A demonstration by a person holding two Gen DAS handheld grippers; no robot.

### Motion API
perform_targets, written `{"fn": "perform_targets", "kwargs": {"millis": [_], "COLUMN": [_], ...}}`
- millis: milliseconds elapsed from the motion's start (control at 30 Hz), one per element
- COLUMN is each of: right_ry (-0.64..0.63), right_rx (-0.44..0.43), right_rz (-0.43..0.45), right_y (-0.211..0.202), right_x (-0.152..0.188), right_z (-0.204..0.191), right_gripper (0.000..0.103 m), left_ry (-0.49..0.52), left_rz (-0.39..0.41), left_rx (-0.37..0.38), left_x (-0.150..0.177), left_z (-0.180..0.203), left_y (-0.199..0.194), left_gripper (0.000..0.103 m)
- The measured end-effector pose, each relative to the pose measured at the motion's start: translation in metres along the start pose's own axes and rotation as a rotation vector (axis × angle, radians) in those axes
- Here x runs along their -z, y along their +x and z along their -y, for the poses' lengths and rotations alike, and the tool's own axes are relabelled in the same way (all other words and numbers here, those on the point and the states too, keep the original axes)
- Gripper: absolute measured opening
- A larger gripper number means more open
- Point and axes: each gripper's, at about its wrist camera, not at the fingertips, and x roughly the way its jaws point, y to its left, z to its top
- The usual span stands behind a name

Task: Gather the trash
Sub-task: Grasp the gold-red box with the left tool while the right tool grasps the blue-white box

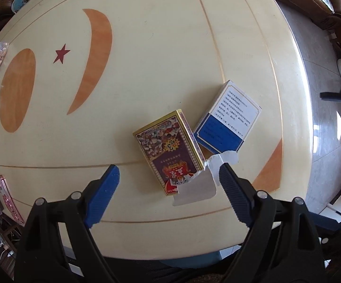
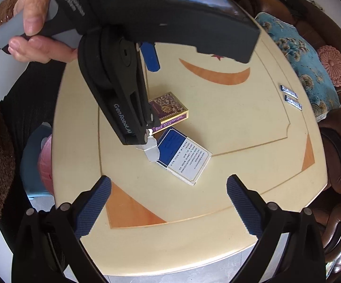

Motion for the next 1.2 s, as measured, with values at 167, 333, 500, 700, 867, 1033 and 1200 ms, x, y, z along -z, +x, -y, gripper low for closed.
{"fn": "perform_targets", "kwargs": {"millis": [167, 333, 500, 700, 867, 1033, 1200], "right_ry": [-0.052, -0.132, -0.212, -0.265, -0.292, -0.267, -0.217], "right_rx": [-0.055, -0.075, -0.062, -0.082, -0.091, -0.074, -0.043], "right_rz": [-0.058, -0.120, -0.120, -0.076, -0.108, -0.076, -0.047], "right_y": [0.036, 0.065, 0.079, 0.090, 0.100, 0.100, 0.096], "right_x": [-0.008, -0.012, -0.021, -0.027, -0.021, -0.012, 0.002], "right_z": [0.004, 0.004, 0.006, 0.007, 0.007, 0.005, 0.000], "right_gripper": [0.096, 0.096, 0.096, 0.096, 0.091, 0.090, 0.090], "left_ry": [0.003, 0.002, -0.019, -0.041, -0.086, -0.083, -0.084], "left_rz": [-0.013, -0.020, -0.030, -0.055, -0.083, -0.074, -0.074], "left_rx": [0.015, 0.009, 0.052, 0.087, 0.141, 0.125, 0.115], "left_x": [-0.003, -0.009, -0.012, -0.016, -0.014, -0.010, -0.010], "left_z": [-0.003, -0.010, -0.018, -0.028, -0.040, -0.043, -0.038], "left_y": [0.015, 0.030, 0.039, 0.050, 0.056, 0.054, 0.053], "left_gripper": [0.084, 0.084, 0.084, 0.087, 0.089, 0.090, 0.091]}}
